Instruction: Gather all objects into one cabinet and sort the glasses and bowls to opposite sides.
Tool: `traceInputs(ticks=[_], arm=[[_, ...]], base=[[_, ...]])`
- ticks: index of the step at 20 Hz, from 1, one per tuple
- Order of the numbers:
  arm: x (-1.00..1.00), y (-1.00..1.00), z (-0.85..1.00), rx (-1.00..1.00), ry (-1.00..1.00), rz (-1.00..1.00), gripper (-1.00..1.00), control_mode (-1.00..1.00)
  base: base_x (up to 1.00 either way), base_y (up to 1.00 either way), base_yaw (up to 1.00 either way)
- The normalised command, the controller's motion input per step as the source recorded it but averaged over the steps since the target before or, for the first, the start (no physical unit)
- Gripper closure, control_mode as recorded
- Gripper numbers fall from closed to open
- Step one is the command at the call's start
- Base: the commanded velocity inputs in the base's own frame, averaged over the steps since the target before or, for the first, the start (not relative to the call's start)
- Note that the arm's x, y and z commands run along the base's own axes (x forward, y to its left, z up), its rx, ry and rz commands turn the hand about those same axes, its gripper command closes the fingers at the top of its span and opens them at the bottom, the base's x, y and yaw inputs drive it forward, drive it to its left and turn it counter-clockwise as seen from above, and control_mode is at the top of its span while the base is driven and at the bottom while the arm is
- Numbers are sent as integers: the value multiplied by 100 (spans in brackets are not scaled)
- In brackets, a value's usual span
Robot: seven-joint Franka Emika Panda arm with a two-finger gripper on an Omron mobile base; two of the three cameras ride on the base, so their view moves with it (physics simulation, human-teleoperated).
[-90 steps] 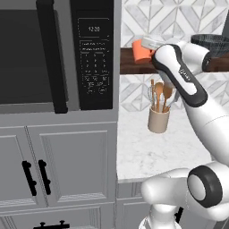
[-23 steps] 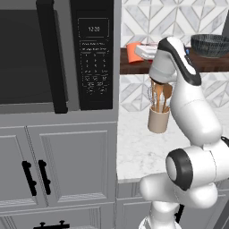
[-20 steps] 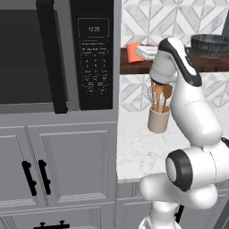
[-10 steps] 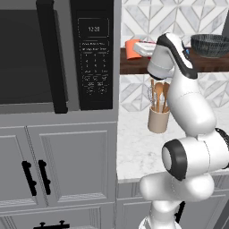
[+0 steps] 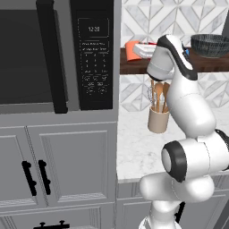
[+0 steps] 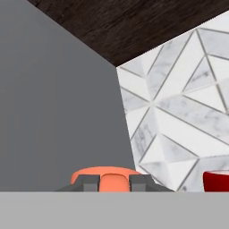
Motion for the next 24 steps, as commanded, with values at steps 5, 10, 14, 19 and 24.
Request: traceInputs(ticks=[5,10,14,19,24], arm=[[0,0,-1,0,0,0,100,-100],[-2,0,-1,0,0,0,100,-100],[-13,0,-9,0,0,0,100,-100],[-6,0,-8,0,0,0,100,-100],[0,0,0,0,0,0,100,-100]], base=[[0,0,0],[0,0,0],[0,0,0],[0,0,0],[0,0,0]])
